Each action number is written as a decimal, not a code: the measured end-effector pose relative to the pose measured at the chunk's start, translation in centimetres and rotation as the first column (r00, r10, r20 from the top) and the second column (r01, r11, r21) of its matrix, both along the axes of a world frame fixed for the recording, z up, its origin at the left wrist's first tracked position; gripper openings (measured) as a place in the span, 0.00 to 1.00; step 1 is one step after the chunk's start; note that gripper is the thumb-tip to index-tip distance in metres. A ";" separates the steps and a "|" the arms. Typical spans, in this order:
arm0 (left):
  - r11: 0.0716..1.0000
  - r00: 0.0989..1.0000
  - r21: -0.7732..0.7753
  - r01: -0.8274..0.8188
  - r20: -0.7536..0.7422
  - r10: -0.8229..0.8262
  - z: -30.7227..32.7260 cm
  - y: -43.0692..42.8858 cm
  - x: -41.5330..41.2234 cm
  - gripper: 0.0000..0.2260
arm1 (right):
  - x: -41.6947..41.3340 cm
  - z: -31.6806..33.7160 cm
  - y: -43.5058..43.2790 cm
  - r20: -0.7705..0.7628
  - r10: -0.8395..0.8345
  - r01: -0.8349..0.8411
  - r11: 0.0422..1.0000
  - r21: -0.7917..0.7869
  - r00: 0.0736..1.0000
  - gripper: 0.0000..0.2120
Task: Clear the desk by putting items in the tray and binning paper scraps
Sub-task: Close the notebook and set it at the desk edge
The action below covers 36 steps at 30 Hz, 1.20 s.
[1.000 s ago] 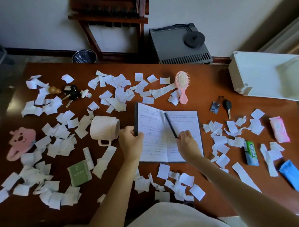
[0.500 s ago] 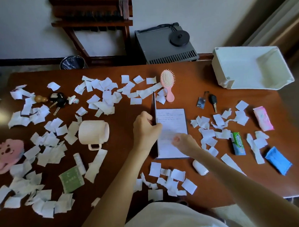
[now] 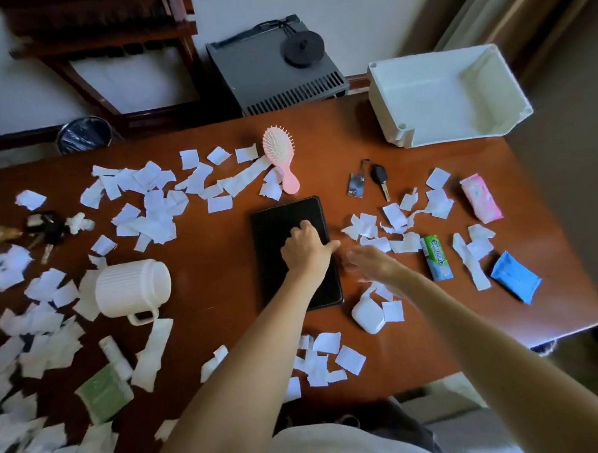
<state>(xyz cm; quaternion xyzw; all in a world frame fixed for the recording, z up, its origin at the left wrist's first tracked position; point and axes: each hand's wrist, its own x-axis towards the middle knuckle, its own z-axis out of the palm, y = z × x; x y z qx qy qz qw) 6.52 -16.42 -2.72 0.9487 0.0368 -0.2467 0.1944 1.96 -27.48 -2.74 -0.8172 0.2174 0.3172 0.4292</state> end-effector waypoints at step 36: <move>0.658 0.938 -0.673 -0.338 -0.187 0.291 7.4 -11.3 -3.5 0.25 | -0.8 4.2 -14.4 0.364 -0.593 0.579 0.800 0.160 0.718 0.13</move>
